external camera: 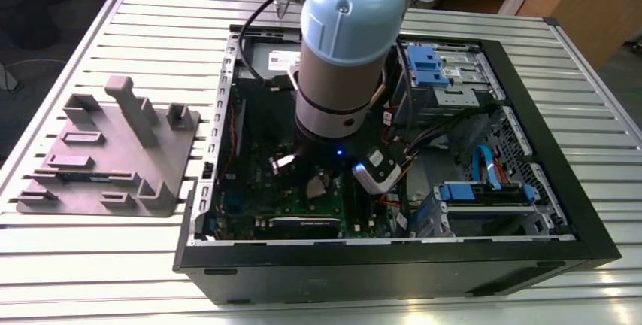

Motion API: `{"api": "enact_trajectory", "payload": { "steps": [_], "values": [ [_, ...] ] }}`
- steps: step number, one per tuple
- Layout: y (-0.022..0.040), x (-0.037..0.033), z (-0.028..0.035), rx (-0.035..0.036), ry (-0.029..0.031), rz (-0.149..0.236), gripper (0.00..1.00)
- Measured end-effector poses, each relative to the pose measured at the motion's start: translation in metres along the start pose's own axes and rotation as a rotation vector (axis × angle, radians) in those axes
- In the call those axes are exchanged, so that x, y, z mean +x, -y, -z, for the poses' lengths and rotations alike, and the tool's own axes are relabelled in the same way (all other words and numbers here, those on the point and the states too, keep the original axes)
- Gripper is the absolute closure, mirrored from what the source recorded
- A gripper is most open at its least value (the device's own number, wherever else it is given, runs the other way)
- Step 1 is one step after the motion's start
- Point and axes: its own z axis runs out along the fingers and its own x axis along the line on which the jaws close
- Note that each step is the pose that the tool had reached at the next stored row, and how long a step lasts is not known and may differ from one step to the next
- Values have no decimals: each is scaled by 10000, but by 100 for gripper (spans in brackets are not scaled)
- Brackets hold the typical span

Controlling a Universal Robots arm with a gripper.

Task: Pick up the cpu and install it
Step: 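Place the cpu into insertion slot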

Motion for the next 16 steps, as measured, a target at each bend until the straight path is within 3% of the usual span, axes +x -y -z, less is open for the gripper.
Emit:
{"api": "enact_trajectory", "payload": {
  "steps": [3, 9, 16],
  "values": [
    [-18, -5, 0, -3, 8, -217, 55],
    [-33, -12, -1, -1, 10, -269, 55],
    [-34, -12, -8, -13, 56, -1473, 55]
  ]
}}
